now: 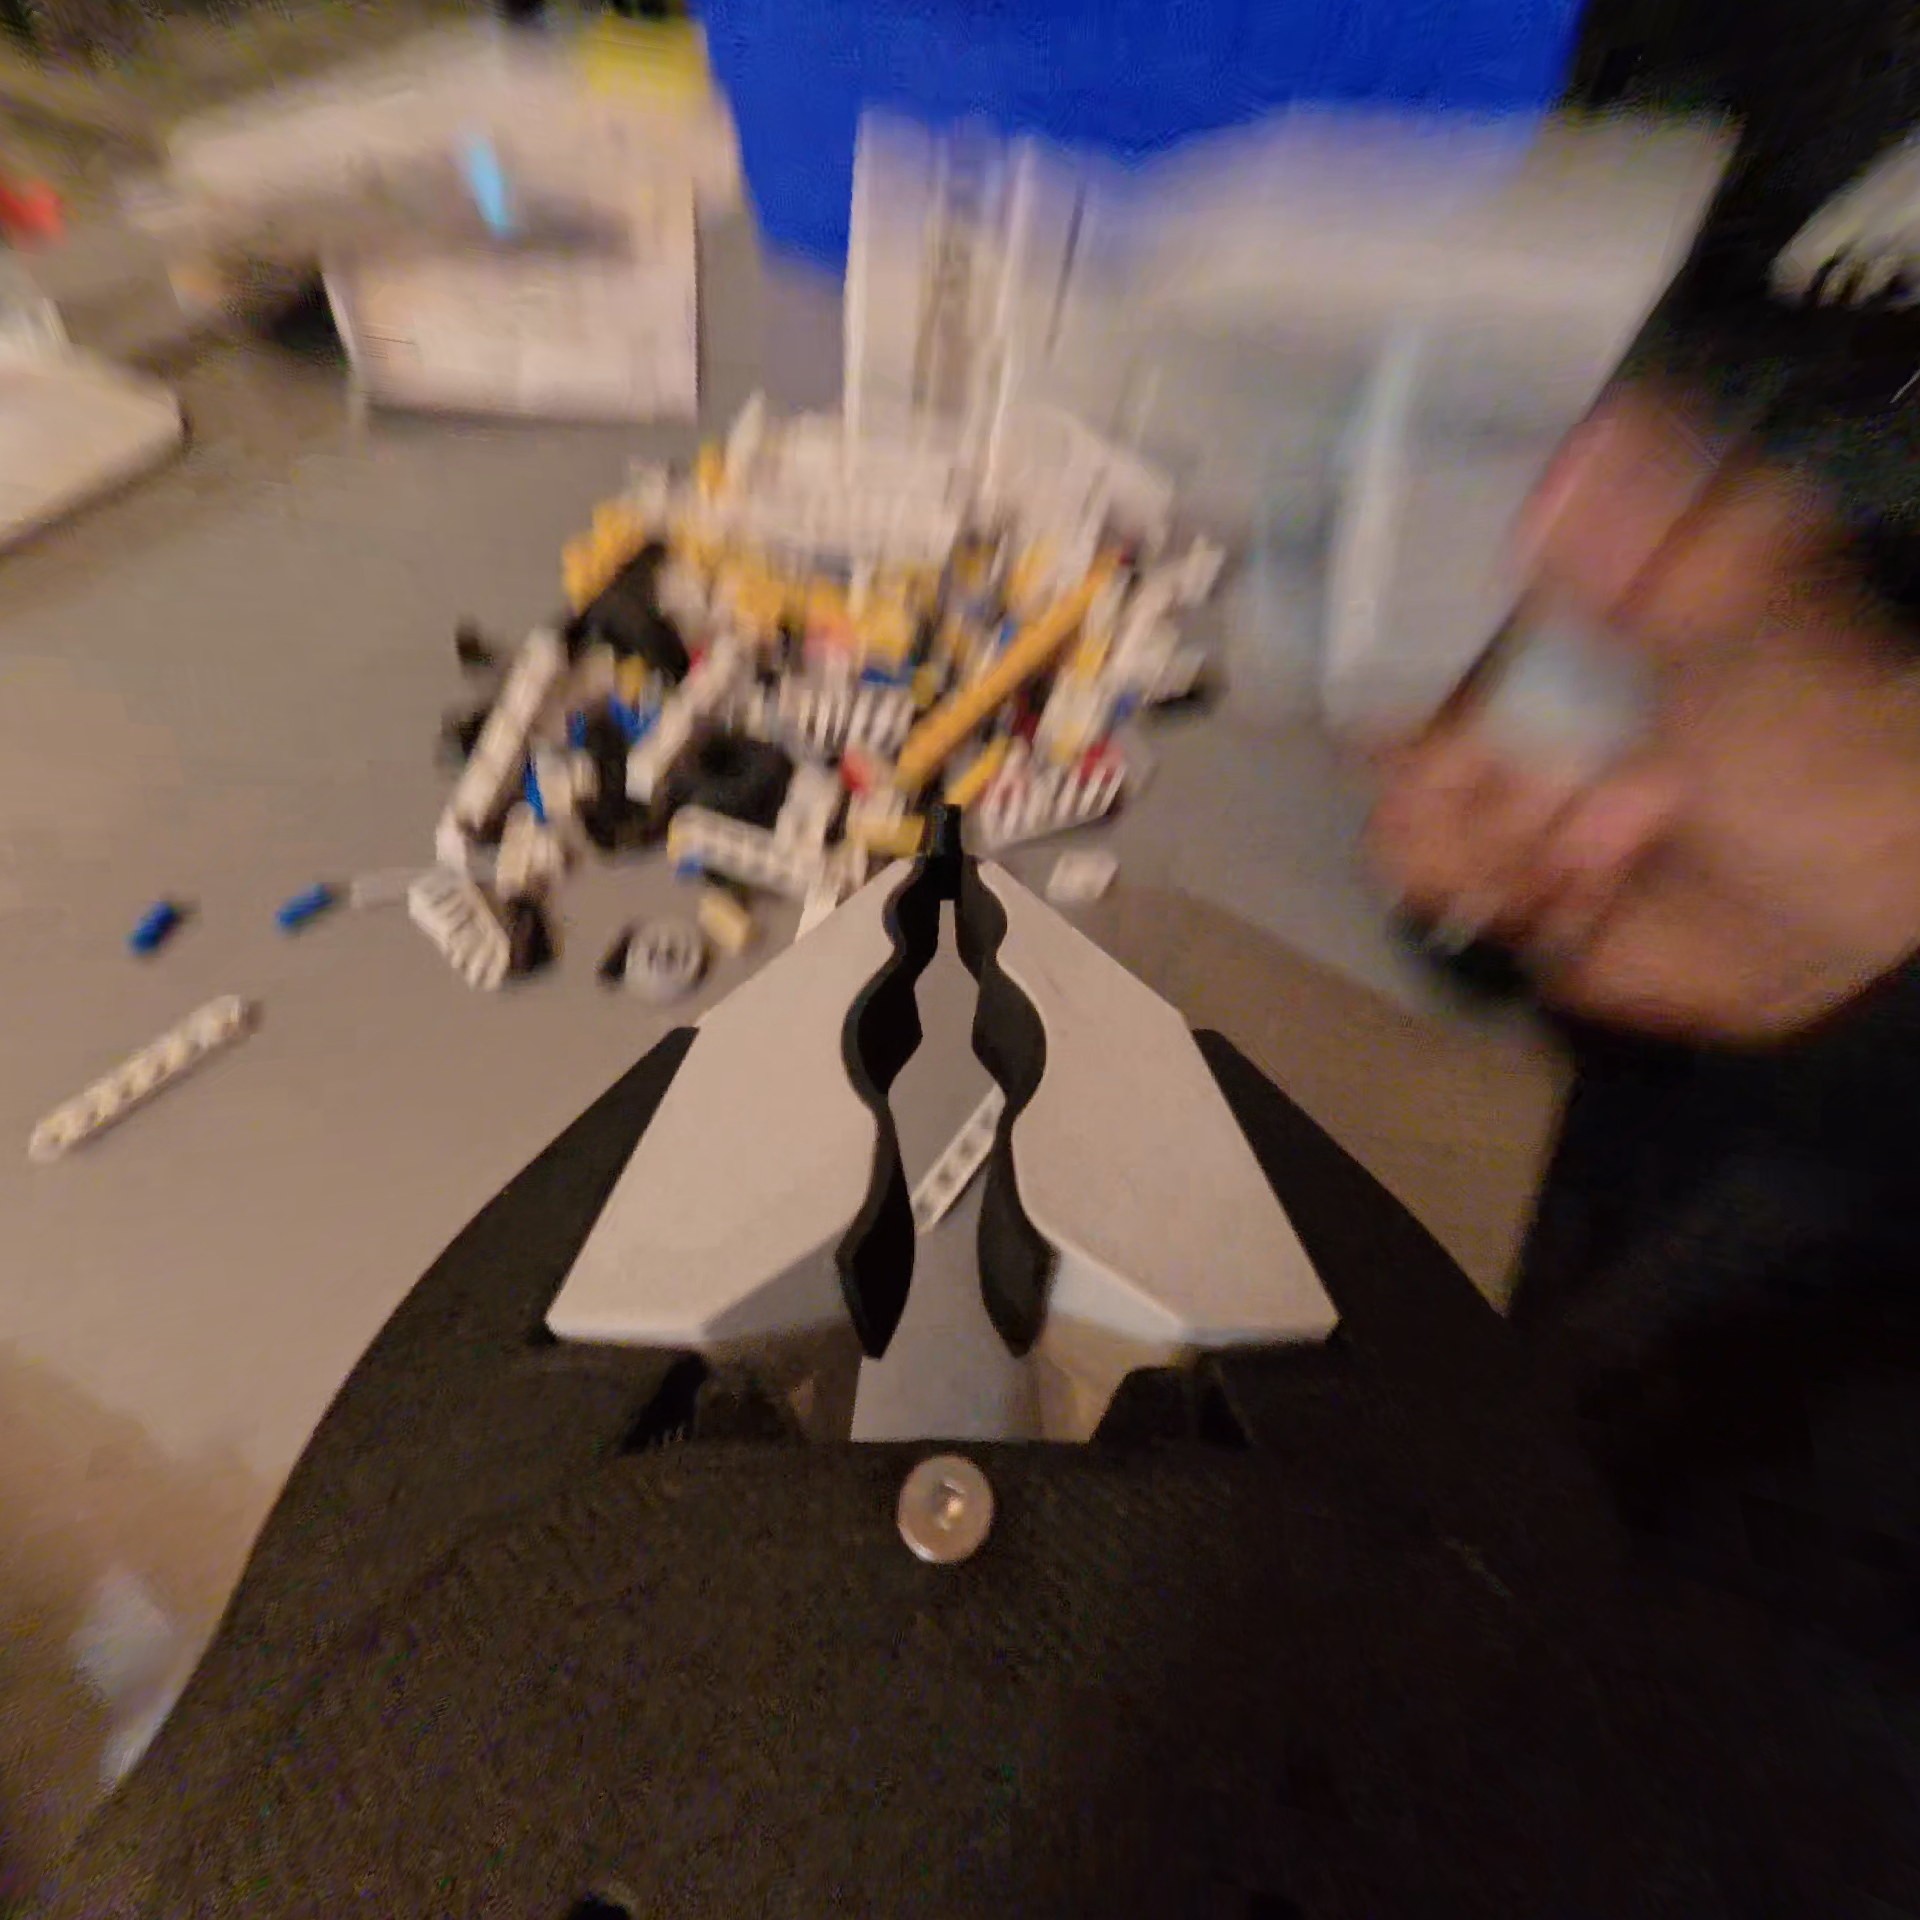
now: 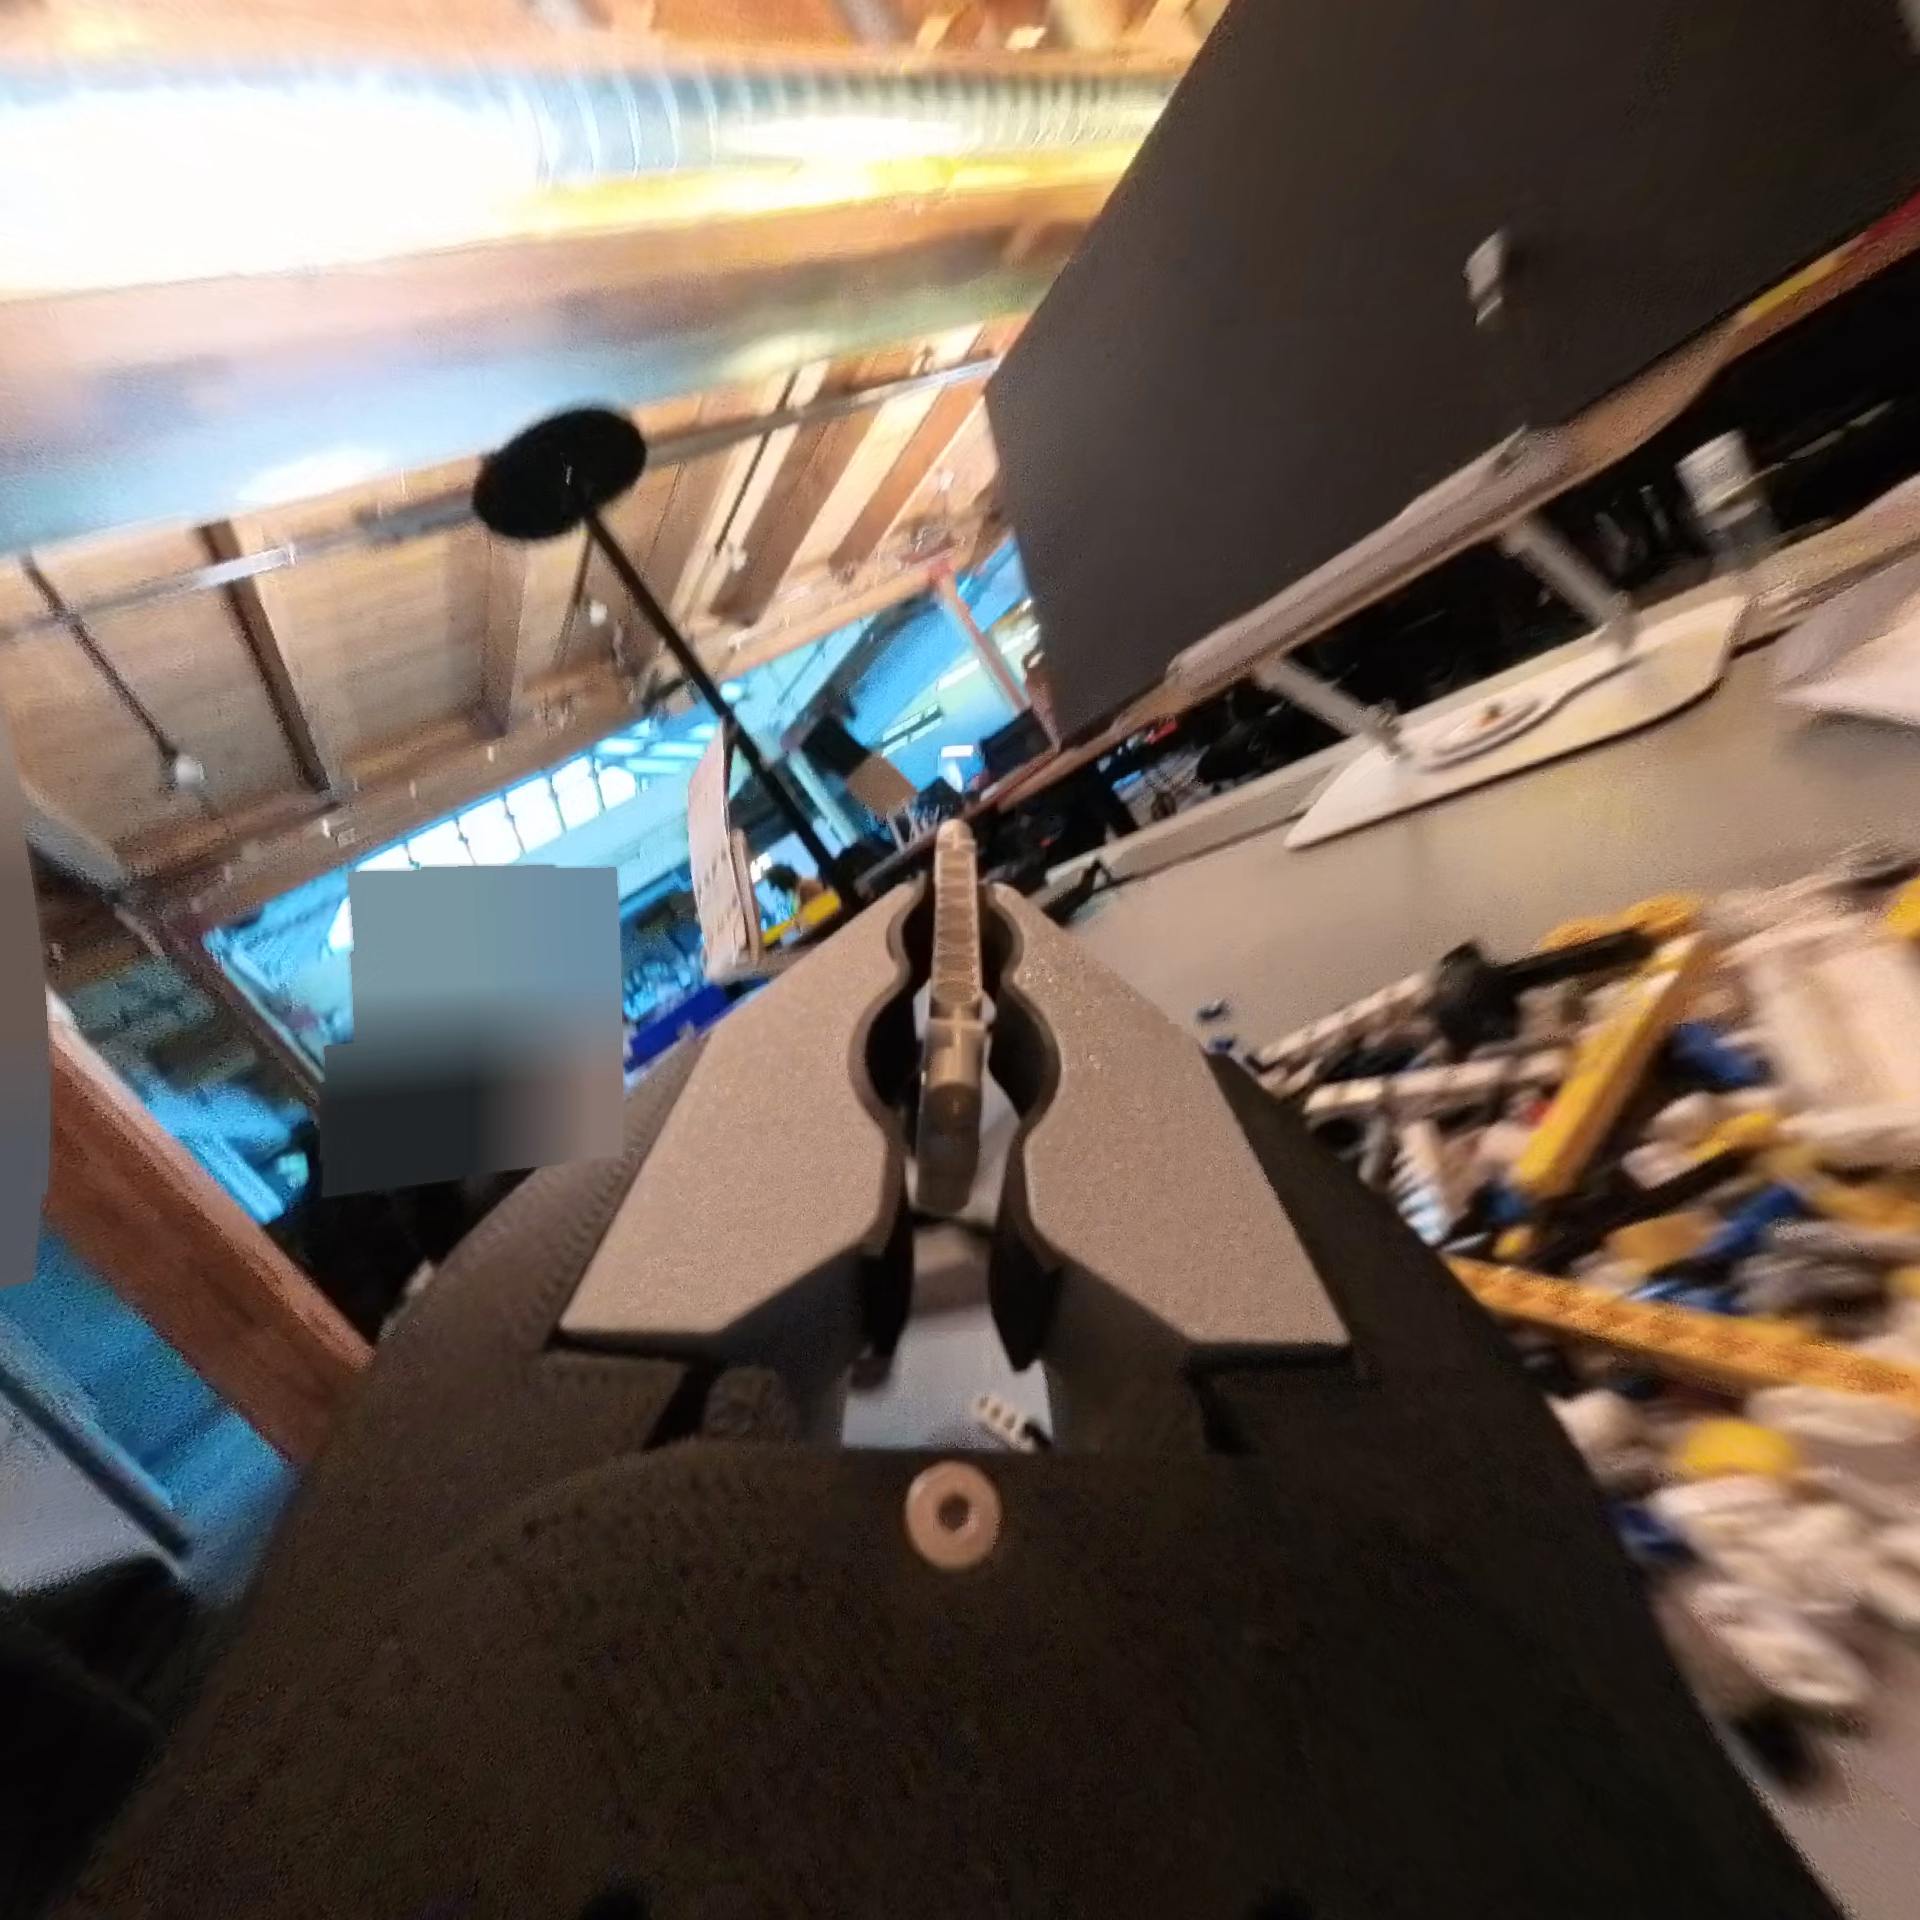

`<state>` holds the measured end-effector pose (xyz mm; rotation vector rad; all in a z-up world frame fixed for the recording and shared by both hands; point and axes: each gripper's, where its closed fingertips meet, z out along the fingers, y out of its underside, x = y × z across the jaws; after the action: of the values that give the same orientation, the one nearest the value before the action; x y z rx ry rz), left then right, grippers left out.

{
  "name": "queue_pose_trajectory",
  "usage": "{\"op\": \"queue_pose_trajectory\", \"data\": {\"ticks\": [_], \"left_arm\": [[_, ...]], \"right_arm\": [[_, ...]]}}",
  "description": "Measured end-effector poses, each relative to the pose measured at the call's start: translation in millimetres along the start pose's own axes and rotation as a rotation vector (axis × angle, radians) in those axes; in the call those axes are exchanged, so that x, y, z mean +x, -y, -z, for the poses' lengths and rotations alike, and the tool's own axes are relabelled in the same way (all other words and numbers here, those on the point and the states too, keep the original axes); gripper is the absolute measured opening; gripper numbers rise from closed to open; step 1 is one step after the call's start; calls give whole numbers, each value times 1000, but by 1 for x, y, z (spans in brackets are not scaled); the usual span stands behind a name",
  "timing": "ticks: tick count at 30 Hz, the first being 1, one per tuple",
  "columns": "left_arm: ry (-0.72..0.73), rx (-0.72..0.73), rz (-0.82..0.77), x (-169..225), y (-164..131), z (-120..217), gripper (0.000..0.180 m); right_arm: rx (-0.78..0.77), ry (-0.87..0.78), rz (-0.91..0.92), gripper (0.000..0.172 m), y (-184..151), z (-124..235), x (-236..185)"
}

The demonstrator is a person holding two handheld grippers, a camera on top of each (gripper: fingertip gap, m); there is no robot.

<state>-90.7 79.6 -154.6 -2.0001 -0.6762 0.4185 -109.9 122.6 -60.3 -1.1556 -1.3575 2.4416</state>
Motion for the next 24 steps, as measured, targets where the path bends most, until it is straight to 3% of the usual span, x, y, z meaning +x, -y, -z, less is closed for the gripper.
{"op": "queue_pose_trajectory", "data": {"ticks": [1,4,7,14,17,24], "left_arm": [[27,-65,-32,-3,-21,-10,3],[-36,74,37,5,13,9,4],[-30,86,33,2,24,15,4],[-50,39,82,-14,9,8,4],[-64,-54,74,-21,1,-2,4],[-70,-117,78,-35,-1,-18,7]], "right_arm": [[20,-16,-4,5,18,5,7],[53,-69,121,5,55,20,17],[18,-65,174,5,44,20,17],[-143,-151,80,4,11,12,51],[-189,-185,62,4,3,10,60],[-309,-263,98,5,-16,2,74]]}}
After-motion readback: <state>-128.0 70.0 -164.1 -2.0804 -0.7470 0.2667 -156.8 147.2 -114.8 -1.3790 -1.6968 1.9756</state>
